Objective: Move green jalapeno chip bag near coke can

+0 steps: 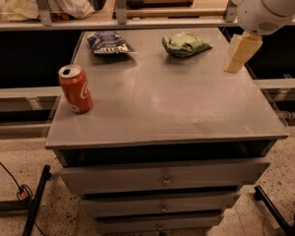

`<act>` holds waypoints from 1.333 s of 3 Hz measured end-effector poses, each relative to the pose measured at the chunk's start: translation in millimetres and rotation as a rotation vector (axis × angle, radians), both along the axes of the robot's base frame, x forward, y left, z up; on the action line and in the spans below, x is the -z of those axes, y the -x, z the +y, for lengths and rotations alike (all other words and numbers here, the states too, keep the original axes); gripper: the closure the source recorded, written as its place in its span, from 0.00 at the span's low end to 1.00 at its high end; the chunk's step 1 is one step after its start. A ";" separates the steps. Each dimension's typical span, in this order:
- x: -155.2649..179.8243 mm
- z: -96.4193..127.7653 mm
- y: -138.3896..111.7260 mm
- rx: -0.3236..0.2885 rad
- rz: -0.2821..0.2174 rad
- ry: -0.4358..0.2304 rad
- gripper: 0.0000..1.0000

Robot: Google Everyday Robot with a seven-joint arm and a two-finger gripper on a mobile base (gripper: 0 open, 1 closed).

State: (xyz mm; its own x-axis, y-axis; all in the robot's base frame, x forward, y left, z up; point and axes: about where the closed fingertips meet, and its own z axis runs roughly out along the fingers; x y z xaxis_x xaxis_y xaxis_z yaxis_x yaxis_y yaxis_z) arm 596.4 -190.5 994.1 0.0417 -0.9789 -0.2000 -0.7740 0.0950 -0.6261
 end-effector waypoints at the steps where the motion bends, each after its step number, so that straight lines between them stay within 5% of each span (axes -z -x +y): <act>1: -8.6 -2.2 -24.8 -0.006 -0.053 -0.058 0.00; 3: -5.8 8.9 -84.4 -0.068 -0.098 -0.213 0.00; 4: 7.9 16.2 -103.3 -0.085 -0.060 -0.299 0.00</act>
Offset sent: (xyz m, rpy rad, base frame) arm 0.0946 -0.0008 0.0173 0.2147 -0.1454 0.0484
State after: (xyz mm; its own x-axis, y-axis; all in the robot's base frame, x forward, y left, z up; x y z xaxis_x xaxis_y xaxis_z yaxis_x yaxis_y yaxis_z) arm 699.7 -174.3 986.2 0.1415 -0.8696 -0.4731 -0.7499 0.2178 -0.6247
